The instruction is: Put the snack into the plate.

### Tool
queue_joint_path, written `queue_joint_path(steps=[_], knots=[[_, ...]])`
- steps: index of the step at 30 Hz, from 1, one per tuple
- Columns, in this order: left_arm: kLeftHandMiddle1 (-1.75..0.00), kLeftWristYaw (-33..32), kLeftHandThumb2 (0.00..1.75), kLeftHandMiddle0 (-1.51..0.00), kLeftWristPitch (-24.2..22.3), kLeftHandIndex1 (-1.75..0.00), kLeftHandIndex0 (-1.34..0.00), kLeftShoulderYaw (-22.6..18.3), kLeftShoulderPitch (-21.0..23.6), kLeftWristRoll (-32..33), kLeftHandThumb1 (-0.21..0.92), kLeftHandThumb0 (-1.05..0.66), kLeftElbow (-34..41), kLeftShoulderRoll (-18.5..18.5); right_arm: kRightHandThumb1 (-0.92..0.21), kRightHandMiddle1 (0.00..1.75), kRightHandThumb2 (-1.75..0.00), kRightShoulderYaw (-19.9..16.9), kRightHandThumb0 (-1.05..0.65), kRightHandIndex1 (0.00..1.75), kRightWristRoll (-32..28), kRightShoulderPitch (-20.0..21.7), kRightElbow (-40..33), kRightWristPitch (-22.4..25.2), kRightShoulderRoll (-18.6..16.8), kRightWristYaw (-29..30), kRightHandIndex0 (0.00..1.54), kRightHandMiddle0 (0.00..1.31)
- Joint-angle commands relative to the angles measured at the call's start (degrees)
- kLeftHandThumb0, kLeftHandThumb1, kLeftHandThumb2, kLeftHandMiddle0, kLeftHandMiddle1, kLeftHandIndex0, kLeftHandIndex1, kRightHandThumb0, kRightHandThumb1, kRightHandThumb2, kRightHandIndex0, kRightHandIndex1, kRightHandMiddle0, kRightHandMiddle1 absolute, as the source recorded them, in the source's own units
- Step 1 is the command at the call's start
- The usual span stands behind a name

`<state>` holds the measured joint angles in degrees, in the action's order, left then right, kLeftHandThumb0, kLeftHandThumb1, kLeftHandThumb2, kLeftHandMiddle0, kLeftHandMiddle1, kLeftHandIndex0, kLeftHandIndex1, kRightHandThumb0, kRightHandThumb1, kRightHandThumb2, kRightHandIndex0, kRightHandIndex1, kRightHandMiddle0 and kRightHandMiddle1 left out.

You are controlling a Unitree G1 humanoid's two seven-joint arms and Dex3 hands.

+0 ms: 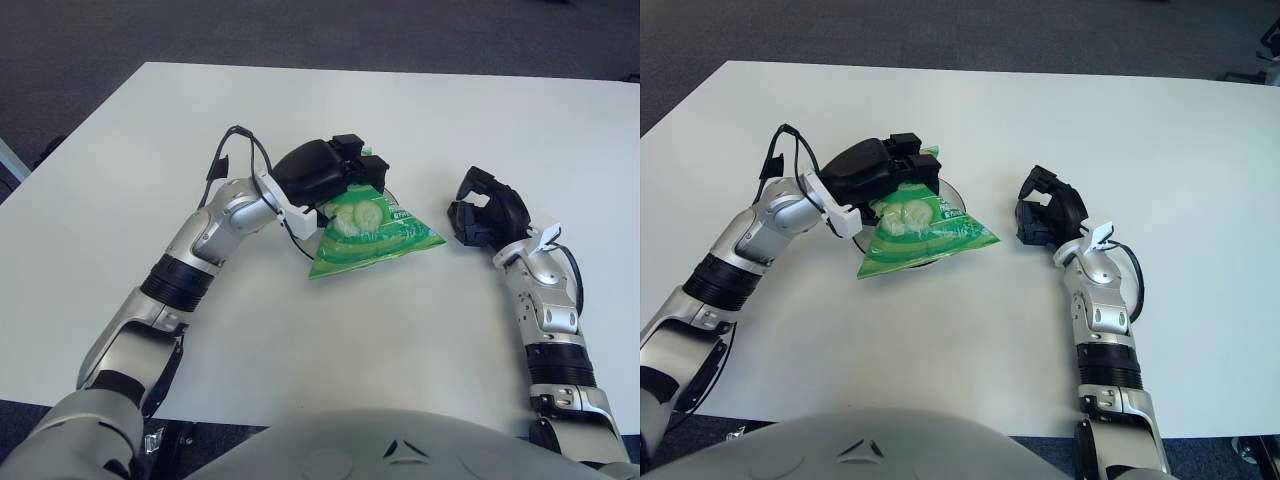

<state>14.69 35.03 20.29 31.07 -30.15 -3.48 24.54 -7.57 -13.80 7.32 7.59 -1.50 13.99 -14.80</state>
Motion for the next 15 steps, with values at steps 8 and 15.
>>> queue_joint_path(steps=[8,15], knots=[[-1.75,2.6,1.51,-0.74,-1.1,-1.75,-0.94,0.8,1.1,-4.5,0.16,0.53,0.2,1.2,-0.28,1.75,-1.36,1.1,-0.50,1.75,0.6,-4.8,3.4,3.7,-1.8,0.1,1.30,0.65],[-1.75,4.2,1.51,-0.74,2.2,-1.75,-0.93,2.5,3.3,-7.2,0.16,0.53,-0.8,3.3,-0.28,1.75,-1.36,1.2,-0.50,1.75,0.8,-4.7,3.5,3.5,-1.6,-0.1,1.30,0.64]])
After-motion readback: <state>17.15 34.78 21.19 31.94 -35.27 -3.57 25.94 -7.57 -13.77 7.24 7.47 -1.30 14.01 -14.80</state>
